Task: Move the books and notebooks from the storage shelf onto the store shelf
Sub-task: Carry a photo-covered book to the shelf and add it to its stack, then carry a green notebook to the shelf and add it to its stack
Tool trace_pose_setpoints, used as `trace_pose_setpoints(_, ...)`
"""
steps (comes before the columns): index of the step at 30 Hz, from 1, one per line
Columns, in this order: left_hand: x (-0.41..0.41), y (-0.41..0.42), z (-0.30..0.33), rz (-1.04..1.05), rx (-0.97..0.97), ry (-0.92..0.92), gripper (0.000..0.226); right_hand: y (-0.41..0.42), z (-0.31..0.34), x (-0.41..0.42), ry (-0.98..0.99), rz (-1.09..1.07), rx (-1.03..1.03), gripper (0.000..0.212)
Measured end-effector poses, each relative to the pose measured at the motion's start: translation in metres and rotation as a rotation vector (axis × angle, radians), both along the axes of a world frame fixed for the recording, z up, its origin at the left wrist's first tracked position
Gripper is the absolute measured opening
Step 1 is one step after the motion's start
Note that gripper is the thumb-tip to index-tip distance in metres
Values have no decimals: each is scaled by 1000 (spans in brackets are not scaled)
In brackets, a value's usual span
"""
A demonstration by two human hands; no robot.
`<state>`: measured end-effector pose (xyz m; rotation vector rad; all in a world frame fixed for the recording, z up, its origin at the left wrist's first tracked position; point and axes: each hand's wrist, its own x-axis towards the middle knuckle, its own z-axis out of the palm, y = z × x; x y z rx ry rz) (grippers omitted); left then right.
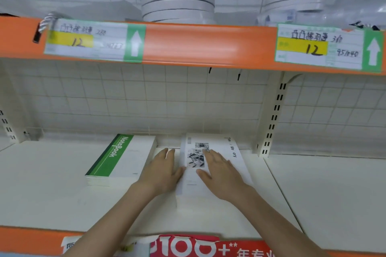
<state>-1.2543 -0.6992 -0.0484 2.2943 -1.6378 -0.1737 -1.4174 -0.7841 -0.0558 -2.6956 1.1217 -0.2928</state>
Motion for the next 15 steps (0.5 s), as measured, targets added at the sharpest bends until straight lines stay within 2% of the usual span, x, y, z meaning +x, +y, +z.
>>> trace_pose_setpoints(7,42,34,3,55,56,-289,66,27,8,55,-24,165,-25,65)
trace_pose_setpoints(15,123,105,8,179,89,-316,67,79,18,152,-19,319,-17,66)
